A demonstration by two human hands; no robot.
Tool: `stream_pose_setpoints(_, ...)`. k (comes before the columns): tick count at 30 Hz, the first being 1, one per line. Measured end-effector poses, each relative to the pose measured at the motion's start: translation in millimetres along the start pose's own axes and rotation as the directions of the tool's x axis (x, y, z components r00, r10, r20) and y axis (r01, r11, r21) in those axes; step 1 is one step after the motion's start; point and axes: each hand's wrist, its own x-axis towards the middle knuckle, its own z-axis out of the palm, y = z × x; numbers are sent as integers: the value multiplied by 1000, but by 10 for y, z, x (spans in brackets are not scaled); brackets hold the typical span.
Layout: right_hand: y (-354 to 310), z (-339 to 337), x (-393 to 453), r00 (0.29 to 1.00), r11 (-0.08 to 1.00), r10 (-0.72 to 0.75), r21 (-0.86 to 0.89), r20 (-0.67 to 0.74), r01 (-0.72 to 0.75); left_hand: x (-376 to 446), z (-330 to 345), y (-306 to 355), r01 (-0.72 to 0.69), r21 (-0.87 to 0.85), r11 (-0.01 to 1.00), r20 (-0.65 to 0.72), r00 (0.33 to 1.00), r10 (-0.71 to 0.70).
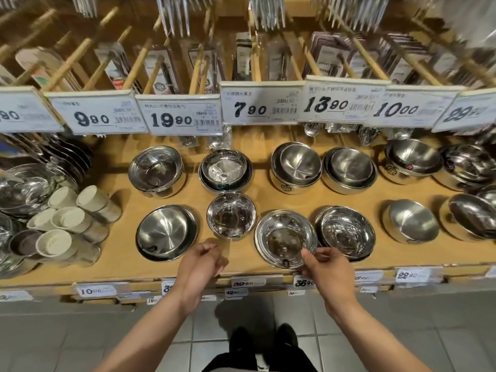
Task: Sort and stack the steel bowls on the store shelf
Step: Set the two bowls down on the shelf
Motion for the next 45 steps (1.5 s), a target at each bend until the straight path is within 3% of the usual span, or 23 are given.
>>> stream_pose_setpoints(2,22,16,0,1000,999,-2,-36,-23,1,4,-9,9,-1,-9,1000,11,1000,1)
stream_pose_setpoints(18,-22,20,80,996,986,80,147,32,-84,26,481,145,29,-6,1000,85,996,-28)
stream_pose_setpoints(27,-11,35,71,998,992,69,103,3,-68,86,820,32,-80,121,989,-32,996,84)
stream_pose_setpoints(34,-46,30,38,997,997,81,18,4,-81,7,838,42,-192,157,969,-7,981,196)
stream_pose_setpoints(45,-40,40,31,998,998,56,20,15,-57,27,837,23,-144,29,989,-10,989,144)
